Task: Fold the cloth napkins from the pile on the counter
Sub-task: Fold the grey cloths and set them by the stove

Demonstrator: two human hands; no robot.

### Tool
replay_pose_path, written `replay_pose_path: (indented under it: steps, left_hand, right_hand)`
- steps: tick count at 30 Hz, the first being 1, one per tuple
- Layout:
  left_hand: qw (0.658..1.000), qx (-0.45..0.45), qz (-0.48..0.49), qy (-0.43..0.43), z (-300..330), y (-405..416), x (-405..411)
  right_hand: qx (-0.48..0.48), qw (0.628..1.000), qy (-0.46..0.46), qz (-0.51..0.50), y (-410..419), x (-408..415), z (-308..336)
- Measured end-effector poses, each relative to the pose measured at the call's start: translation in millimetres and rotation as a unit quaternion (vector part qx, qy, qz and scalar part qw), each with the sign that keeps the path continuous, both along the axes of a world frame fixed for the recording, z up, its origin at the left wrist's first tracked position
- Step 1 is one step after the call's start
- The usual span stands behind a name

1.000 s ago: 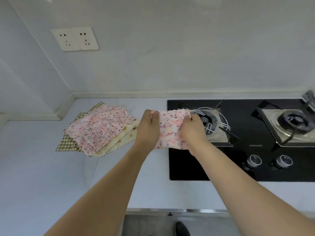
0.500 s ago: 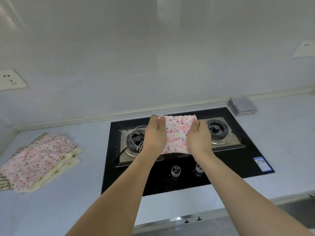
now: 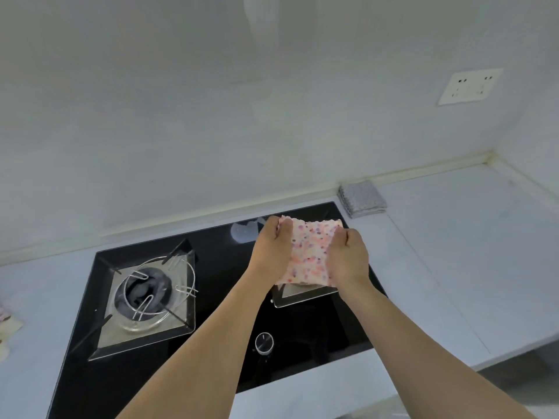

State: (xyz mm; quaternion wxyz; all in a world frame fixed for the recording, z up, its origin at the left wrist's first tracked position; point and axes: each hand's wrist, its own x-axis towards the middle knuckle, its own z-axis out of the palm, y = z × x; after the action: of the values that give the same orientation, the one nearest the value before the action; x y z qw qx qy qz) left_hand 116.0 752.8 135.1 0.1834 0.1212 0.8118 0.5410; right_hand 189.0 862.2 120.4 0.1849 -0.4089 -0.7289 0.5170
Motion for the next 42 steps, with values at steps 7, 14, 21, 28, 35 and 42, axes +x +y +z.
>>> replay_pose_path:
  steps: [7, 14, 21, 28, 35, 42]
  left_hand:
    - [0.999, -0.019, -0.007, -0.037, -8.4, 114.3, 6.7]
    - [0.995, -0.036, -0.01, -0.089, -18.1, 237.5, -9.8]
    - [0.992, -0.104, -0.016, -0.075, -59.3, 381.0, -70.0]
    - [0.978, -0.208, 0.004, -0.033, -113.7, 461.2, -119.7]
    - [0.955, -0.297, -0.007, 0.018, -142.2, 485.5, -130.5]
    - [0.927, -0.344, -0.035, 0.147, -129.8, 469.4, -108.4]
  right_hand:
    - [0.026, 0.999, -0.024, 0.04, 134.9, 8.2, -11.1]
    - [-0.036, 0.998, -0.057, -0.008, 267.0, -4.8, -31.7]
    - [-0.087, 0.992, -0.091, 0.013, 408.4, -53.4, -70.4]
    - [-0.09, 0.988, -0.114, 0.056, 477.4, -106.7, -126.9]
    - [-0.056, 0.981, -0.16, 0.089, 501.1, -126.1, -163.6]
    - [-0.028, 0.983, -0.146, 0.112, 491.8, -116.2, -151.0]
